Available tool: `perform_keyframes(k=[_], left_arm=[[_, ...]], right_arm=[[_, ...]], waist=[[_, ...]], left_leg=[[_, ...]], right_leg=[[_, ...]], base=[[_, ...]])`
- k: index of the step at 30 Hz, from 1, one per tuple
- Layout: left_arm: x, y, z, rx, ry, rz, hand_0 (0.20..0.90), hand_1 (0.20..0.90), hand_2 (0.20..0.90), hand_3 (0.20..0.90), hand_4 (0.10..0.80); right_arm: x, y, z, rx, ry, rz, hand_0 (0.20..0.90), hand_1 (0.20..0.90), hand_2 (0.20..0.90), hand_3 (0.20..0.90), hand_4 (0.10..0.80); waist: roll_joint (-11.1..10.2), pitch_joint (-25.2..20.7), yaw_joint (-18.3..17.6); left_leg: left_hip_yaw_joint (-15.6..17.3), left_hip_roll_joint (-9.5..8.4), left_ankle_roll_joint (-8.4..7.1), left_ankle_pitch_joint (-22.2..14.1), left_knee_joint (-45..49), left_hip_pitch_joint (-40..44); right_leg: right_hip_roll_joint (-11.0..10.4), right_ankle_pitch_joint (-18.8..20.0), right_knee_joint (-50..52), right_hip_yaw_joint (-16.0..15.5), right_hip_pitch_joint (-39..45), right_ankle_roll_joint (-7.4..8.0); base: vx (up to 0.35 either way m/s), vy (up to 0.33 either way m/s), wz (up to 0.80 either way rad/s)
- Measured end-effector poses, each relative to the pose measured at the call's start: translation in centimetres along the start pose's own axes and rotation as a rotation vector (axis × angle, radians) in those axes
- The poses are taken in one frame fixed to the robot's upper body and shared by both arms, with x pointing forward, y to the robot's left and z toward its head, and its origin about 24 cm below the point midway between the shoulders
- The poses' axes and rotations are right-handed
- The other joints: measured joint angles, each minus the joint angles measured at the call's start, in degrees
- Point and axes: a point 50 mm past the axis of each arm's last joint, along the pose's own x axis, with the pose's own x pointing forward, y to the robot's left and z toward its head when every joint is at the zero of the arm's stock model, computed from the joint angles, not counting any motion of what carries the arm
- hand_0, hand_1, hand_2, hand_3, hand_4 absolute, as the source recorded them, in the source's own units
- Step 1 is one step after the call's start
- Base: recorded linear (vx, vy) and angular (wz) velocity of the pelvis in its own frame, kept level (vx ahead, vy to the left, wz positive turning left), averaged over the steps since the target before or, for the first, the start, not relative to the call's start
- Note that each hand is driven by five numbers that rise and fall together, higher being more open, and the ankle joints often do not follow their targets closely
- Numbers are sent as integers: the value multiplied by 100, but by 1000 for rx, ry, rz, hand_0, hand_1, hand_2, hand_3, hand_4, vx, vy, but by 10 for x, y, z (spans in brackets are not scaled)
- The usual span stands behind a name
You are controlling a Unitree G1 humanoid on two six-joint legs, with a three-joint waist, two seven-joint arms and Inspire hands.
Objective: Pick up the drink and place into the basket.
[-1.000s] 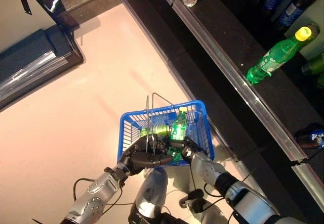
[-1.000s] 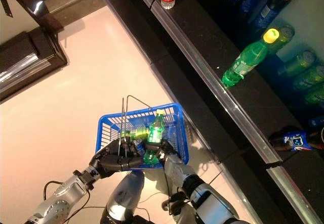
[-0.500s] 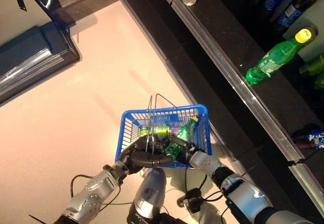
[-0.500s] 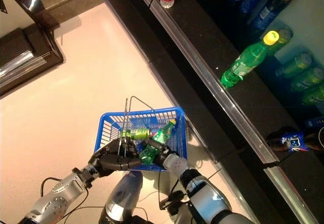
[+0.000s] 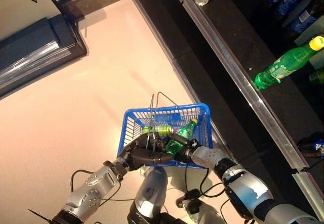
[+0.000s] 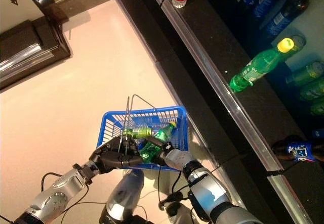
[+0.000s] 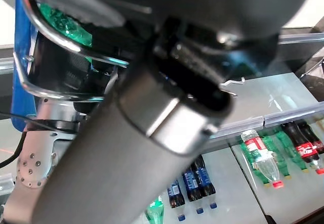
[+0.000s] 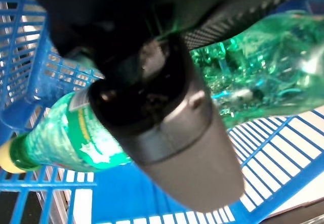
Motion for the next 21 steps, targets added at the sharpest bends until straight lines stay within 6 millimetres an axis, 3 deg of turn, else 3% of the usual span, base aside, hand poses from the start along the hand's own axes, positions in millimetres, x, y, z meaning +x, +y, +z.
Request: perform_keyframes(k=[10, 14, 17, 21], left_arm=[[0, 1, 2, 1, -3, 16, 300, 300, 300, 200, 100], [-4, 6, 3, 5, -7, 52, 300, 300, 300, 200, 100], [-8, 10, 6, 8, -22, 75, 300, 300, 300, 200, 100], [-20, 16, 1, -4, -45, 142, 300, 300, 300, 200, 100]], right_arm=[[-4, -5, 11, -1, -46, 71, 900, 900, 900, 900, 800], [-7, 3, 11, -30, -101, 182, 900, 900, 900, 900, 800], [-13, 17, 5, -78, -130, 282, 900, 900, 900, 900, 800], [-27, 26, -24, -144, -131, 426, 900, 900, 900, 900, 800]], waist=[[-113, 40, -54], [-249, 64, -143], [-398, 82, -287], [-593, 88, -464]], left_leg=[[29, 28, 13, -1, -2, -1], [124, 91, 28, 0, 0, 8], [205, 124, 36, -3, -1, 15], [385, 164, 67, -17, -2, 45]], right_leg=[[97, 182, -303, 17, 103, 15], [199, 338, -499, 38, 147, 6], [235, 414, -677, 61, 186, -7], [288, 551, -841, 208, 208, 0]], base=[[1, -1, 0], [-67, 22, -9], [-9, -9, -12], [9, -36, -17]])
